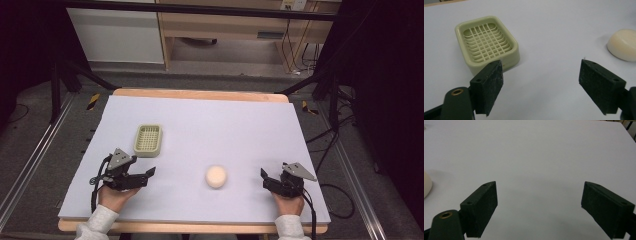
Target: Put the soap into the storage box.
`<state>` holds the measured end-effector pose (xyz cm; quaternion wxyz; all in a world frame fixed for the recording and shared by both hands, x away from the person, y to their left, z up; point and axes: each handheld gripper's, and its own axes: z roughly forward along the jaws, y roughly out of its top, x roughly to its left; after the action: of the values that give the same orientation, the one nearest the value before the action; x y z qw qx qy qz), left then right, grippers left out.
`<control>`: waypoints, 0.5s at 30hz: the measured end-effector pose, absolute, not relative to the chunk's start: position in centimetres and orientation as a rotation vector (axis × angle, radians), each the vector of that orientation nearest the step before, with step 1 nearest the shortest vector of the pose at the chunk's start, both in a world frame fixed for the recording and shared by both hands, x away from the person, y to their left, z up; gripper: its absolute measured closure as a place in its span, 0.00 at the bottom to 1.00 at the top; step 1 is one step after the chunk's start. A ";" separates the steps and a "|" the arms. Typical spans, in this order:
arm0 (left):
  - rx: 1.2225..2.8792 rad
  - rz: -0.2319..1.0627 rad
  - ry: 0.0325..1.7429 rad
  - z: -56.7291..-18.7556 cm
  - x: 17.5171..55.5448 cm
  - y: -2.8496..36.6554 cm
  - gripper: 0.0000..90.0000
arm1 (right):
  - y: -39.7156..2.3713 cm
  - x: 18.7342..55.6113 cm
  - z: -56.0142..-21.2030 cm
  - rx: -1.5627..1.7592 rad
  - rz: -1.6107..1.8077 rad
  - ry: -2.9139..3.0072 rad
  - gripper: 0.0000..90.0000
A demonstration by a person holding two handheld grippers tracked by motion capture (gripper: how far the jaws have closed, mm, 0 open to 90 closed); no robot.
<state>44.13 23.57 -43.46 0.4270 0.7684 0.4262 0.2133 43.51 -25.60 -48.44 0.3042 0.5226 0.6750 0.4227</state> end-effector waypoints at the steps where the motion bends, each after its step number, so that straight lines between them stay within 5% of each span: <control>1: 1.923 0.530 1.060 -43.4 44.2 23.5 0.21 | -25.6 43.5 -48.4 1.384 1.118 1.787 0.15; 15: 1.919 0.513 1.013 -42.5 44.8 21.0 0.21 | -25.6 43.5 -48.5 1.389 1.117 1.784 0.15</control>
<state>44.83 21.01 -42.54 0.4405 0.7726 0.4080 0.2064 43.54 -25.63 -48.45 0.3050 0.5246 0.6736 0.4219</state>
